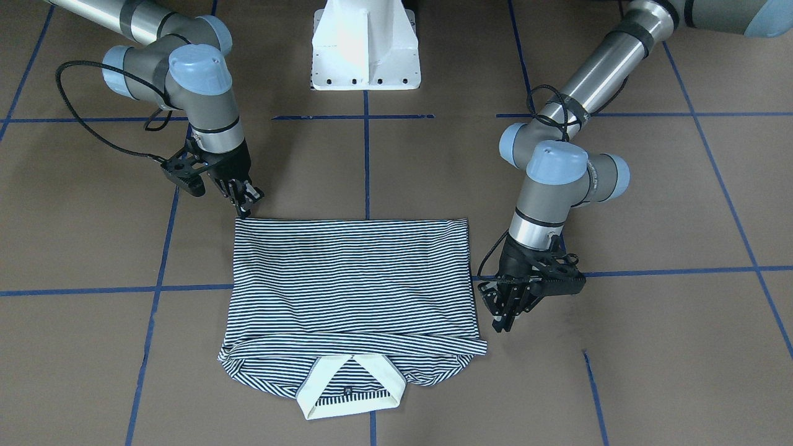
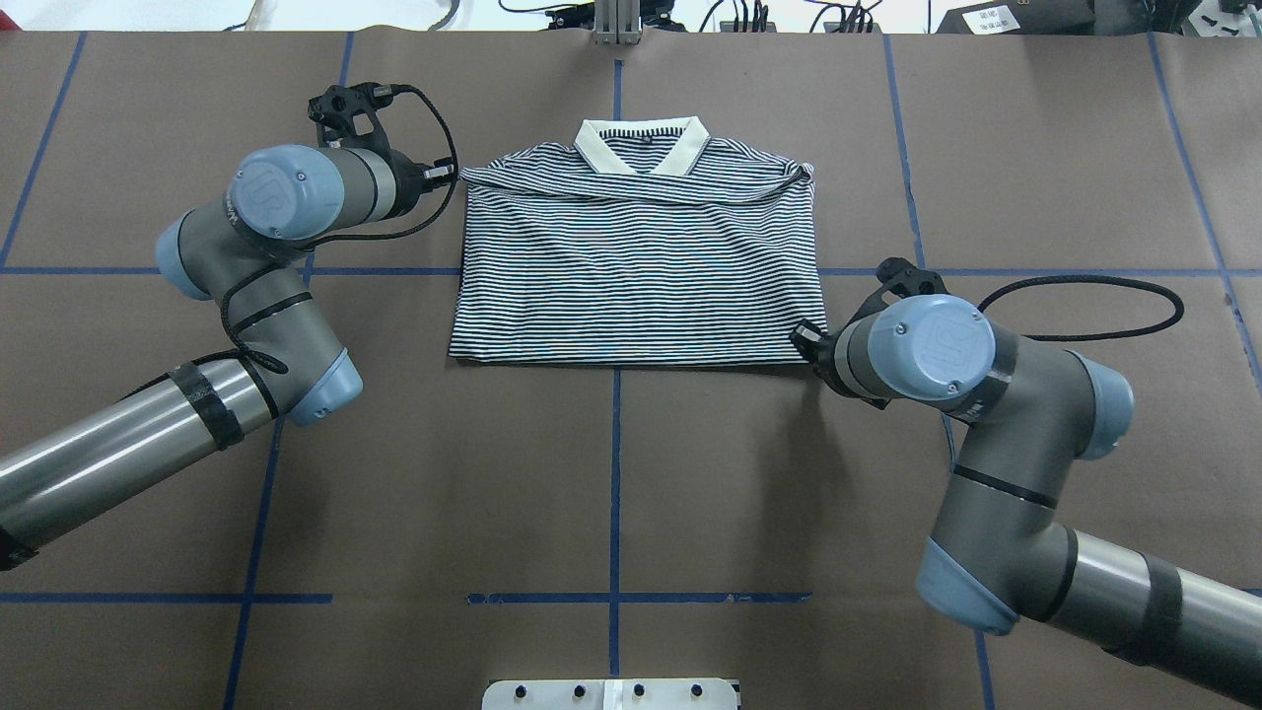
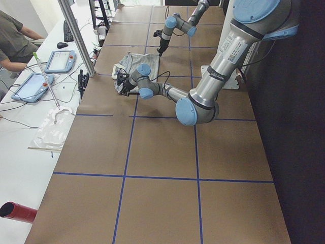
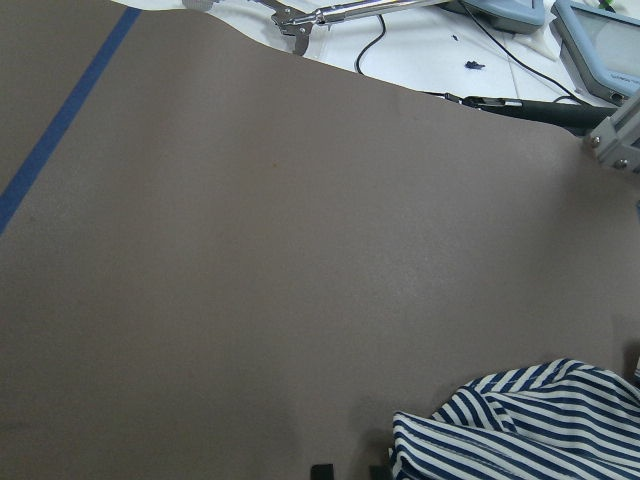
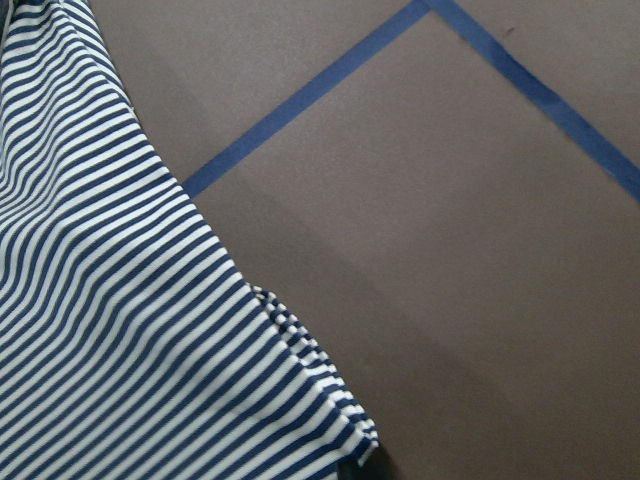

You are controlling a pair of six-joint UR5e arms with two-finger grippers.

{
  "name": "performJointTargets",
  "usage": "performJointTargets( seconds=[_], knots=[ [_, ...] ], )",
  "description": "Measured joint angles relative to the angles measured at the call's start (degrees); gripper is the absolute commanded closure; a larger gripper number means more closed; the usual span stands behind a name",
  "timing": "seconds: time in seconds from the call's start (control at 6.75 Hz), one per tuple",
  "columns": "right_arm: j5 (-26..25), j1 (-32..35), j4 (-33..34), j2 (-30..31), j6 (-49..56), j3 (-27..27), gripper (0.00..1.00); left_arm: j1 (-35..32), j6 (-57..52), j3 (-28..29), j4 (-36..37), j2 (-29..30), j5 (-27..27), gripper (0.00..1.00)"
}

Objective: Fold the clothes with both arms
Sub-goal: 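Drag the shirt with the right gripper toward the robot and away from the left arm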

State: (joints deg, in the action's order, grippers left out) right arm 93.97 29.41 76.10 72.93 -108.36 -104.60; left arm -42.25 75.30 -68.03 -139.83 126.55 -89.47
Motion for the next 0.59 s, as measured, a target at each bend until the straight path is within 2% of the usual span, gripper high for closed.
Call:
performJointTargets(
  seconds=[0.3, 0.59],
  knots=[
    [0.3, -5.4, 2.5, 8.5, -0.4, -13.1, 1.00, 0.1, 0.1, -1.1, 0.0, 0.1, 0.0, 0.75],
    [0.5, -16.7, 14.4, 11.9, -3.1, -25.7, 1.00, 0.6, 0.1, -3.8, 0.0, 0.0, -0.1, 0.76]
  ],
)
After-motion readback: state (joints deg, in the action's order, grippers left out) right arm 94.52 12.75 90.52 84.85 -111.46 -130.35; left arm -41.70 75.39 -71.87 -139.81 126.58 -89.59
